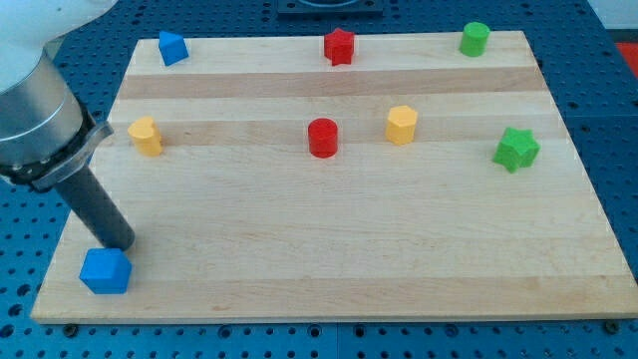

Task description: Place your arm at the top of the yellow hexagon

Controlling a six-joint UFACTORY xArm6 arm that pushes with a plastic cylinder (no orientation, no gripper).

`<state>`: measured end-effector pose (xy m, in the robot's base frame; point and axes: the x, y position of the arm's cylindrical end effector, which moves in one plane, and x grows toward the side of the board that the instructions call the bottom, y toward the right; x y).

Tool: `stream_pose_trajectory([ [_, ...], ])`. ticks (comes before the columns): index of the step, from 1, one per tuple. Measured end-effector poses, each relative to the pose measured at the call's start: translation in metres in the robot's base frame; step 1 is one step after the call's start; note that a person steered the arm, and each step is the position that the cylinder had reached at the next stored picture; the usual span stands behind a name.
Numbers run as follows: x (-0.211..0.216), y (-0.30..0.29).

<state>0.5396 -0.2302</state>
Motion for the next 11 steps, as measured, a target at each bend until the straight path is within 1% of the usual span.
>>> stream_pose_trajectory([
  [1, -0.026, 0.022],
  [4, -0.060, 0.071],
  [5, -0.108, 0.090],
  [6, -0.133, 0.099],
  [7, -0.134, 0.101],
  [9, -0.166, 0.121],
  [10, -0.193, 0.147],
  [11, -0.213, 0.186],
])
